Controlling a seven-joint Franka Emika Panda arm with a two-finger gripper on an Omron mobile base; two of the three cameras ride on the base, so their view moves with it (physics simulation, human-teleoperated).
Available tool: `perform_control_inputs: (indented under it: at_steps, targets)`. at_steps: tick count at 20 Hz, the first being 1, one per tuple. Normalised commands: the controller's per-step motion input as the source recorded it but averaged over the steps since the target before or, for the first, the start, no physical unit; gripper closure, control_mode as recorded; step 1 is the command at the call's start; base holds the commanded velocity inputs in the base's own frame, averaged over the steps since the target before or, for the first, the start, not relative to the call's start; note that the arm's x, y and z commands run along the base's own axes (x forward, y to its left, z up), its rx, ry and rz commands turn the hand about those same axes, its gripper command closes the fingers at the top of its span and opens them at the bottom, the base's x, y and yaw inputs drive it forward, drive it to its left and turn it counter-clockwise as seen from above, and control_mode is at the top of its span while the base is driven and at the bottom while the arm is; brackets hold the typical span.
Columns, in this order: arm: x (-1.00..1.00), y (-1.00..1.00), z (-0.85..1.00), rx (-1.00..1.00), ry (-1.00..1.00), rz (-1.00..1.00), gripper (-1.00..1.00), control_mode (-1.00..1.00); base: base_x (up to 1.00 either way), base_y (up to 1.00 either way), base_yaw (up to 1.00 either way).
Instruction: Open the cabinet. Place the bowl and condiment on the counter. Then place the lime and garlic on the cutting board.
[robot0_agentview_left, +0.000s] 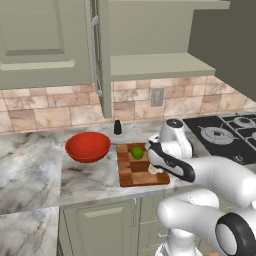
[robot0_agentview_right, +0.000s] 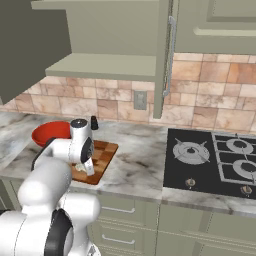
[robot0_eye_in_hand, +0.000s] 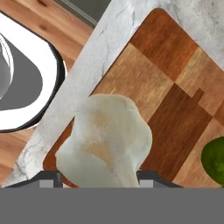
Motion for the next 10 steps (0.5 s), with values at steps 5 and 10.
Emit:
perform_control_inputs:
  at_steps: [5,10]
  targets:
    - [0.18,0.15,-0.10,0.00,0.00,-0.01,1.00,-1.00,0.00,0.00,0.00]
    - [0.08,0.06,-0.16,0.00,0.00,0.00,1.00,-1.00,0.00,0.00,0.00]
